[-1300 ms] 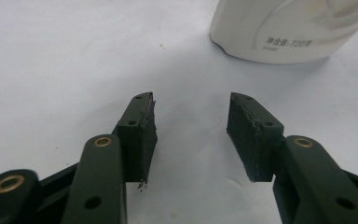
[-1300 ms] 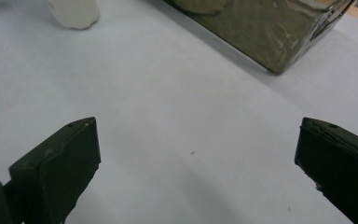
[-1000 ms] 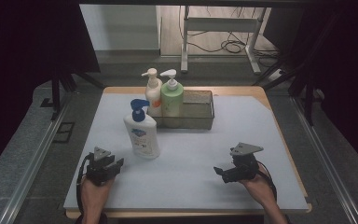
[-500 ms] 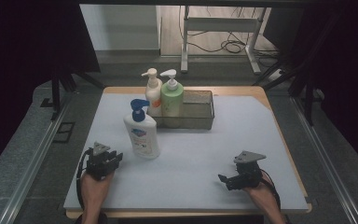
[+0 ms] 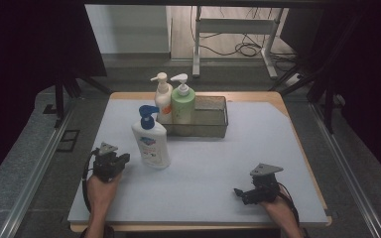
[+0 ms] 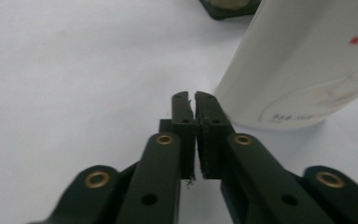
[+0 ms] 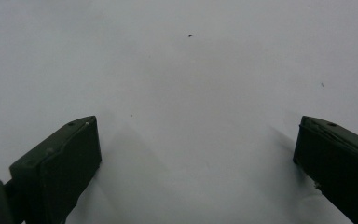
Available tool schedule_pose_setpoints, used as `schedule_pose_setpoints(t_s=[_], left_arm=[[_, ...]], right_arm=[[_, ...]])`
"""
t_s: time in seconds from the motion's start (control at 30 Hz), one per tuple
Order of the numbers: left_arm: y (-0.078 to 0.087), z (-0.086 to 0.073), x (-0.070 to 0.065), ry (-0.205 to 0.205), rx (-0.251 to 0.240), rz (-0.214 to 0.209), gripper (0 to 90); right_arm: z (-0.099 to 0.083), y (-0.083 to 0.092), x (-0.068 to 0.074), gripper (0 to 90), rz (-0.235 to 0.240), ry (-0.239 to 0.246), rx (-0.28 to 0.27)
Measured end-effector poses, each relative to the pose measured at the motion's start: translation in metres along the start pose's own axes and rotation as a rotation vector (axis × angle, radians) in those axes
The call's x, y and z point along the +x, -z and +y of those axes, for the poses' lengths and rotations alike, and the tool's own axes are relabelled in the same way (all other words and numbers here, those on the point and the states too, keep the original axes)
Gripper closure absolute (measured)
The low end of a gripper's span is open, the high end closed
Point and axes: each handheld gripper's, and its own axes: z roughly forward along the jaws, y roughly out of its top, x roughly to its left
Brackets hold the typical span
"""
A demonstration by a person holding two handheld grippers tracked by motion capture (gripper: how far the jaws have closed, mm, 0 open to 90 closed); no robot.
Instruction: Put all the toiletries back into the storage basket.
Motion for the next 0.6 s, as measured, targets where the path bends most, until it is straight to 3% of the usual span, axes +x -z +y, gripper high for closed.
schedule_pose_setpoints(t_s=[0.27,0.6], left_arm=[[-0.018,0.016,-0.009,-0.029,0.005,-0.014,89.2],[-0.028,0.030,-0.014,-0.011,-0.013,-0.010,89.2]], right_arm=[[-0.001,0.000,0.000,0.2,-0.001,0.001,-0.005],[-0.001,0.000,0.000,0.2,-0.001,0.001,-0.005]])
